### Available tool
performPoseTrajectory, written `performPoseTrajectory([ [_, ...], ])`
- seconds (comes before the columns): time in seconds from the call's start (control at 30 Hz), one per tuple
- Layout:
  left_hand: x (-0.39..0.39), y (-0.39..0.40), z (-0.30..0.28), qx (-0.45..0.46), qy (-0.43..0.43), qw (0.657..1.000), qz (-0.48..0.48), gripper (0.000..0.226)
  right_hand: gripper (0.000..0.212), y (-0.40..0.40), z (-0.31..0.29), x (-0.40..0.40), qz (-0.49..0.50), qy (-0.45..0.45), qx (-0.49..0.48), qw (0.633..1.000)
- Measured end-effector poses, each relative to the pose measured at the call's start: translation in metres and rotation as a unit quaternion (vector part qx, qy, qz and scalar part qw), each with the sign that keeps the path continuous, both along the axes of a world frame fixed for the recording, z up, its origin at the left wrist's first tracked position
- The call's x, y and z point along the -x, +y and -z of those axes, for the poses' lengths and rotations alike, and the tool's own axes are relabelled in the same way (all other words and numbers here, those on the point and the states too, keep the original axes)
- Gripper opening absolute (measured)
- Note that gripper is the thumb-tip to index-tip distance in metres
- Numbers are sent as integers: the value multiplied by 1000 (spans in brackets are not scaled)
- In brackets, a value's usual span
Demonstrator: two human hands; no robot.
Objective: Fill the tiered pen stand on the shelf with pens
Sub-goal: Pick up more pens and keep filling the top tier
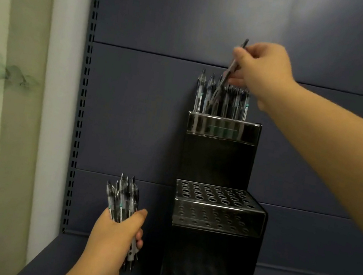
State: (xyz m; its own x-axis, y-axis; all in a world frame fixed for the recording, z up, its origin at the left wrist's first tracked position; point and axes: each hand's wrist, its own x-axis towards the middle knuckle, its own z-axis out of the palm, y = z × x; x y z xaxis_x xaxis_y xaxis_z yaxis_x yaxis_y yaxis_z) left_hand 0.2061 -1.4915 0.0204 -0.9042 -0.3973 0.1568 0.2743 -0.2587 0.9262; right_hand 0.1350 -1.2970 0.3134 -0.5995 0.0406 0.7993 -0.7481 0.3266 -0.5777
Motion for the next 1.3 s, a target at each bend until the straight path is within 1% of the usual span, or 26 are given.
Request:
performPoseTrajectory([
  [0.07,2,-1,1,11,-3,1000,-9,20,19,-5,-2,6,-7,-21,-32,999],
  [0.2,5,-1,2,23,-12,1000,-12,19,18,-8,-8,3,0,-27,-70,997],
  [0.3,6,-1,3,34,-12,999,-12,19,30,-10,-10,2,24,-33,-119,992],
  [0.37,6,-1,3,42,-13,999,-12,20,29,-13,-8,2,25,-63,-160,985],
  [0.47,5,0,3,49,-11,999,-9,19,27,-16,-2,2,26,-140,-219,965],
  [0.5,4,0,2,51,-10,999,-8,20,27,-16,-1,2,34,-150,-231,961],
  [0.6,2,1,1,51,-7,999,-8,20,28,-14,-1,2,83,-128,-259,954],
  [0.8,-4,4,-2,58,3,998,-12,19,37,-9,8,-6,117,-106,-290,944],
  [0.87,-7,3,-2,66,5,998,-12,19,42,-6,16,-16,164,-62,-310,934],
  [0.93,-9,3,-2,71,4,997,-19,20,40,-4,32,-31,189,-2,-296,936],
  [1.03,-12,4,-5,80,5,996,-30,21,24,-5,72,-60,147,42,-269,951],
  [1.13,-16,6,-7,95,13,994,-44,21,18,-10,120,-86,92,47,-272,957],
  [1.2,-19,8,-10,113,29,992,-54,20,15,-13,145,-100,74,56,-292,952],
  [1.3,-22,9,-14,136,45,988,-62,21,17,-19,168,-109,76,86,-332,936],
])
